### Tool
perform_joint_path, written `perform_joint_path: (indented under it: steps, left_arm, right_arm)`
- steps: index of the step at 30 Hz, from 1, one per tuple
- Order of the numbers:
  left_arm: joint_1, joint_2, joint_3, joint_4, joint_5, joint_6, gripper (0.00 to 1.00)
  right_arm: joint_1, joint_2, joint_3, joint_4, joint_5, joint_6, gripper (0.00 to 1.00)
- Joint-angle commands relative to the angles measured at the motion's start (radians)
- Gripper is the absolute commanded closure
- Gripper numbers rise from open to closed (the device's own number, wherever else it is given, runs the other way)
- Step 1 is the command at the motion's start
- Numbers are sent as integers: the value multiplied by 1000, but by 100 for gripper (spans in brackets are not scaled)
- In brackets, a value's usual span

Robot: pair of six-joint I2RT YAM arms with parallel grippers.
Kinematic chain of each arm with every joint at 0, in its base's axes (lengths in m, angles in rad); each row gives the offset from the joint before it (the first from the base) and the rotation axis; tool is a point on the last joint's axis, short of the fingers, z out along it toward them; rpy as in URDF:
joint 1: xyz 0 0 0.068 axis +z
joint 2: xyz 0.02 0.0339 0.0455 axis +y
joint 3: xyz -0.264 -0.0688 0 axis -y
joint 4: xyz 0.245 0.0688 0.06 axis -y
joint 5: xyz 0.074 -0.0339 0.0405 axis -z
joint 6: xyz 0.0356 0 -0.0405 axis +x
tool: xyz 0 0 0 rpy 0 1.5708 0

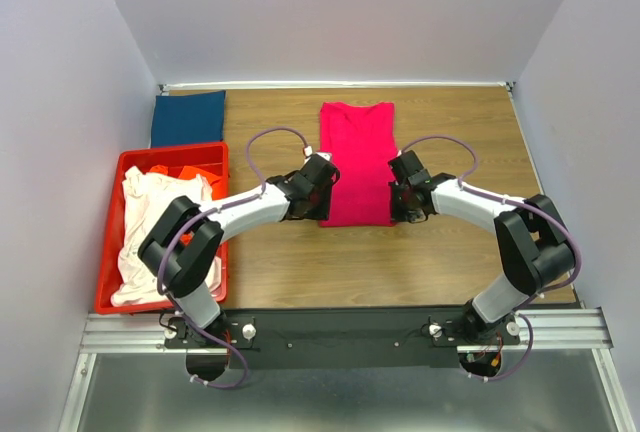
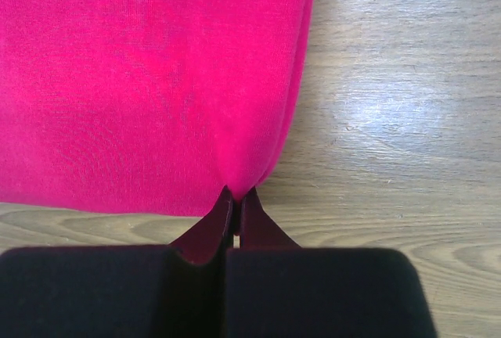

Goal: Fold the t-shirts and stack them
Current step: Fold the tshirt

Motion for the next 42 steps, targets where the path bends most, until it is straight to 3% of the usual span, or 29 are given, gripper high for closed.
perform_joint_path:
  steps: [1,11,19,26,27,29,32,37,42]
  left_arm:
    - [-8,36,43,-51,-3,-8,49]
    - [-42,137,89,-98,-4,-9,43]
    - [-42,214,101,-119,-4,-9,45]
    - [-60,219,71,-139,4,-25,61]
    - [-60,219,66,-139,10,-23,72]
    - [-64,214,49,-136,16,-25,87]
    - [-70,205,31,-137,25,-26,100]
    - [-85,165,-12,-165,30,-34,100]
    - [-183,27,-95,-236,65,-84,100]
  right_arm:
    - [20,77,-42,-78,41,-15,99]
    - [25,84,-58,-59,39,-18,99]
    - [27,69,-71,-55,42,-21,99]
    - [25,41,-74,-55,37,-18,99]
    - [27,38,-73,-55,37,-19,99]
    - [27,35,-71,-55,30,-21,99]
    - [27,21,-74,-58,16,-27,99]
    - [39,-26,-82,-94,-18,-21,99]
    - [150,-161,-94,-277,-79,44,99]
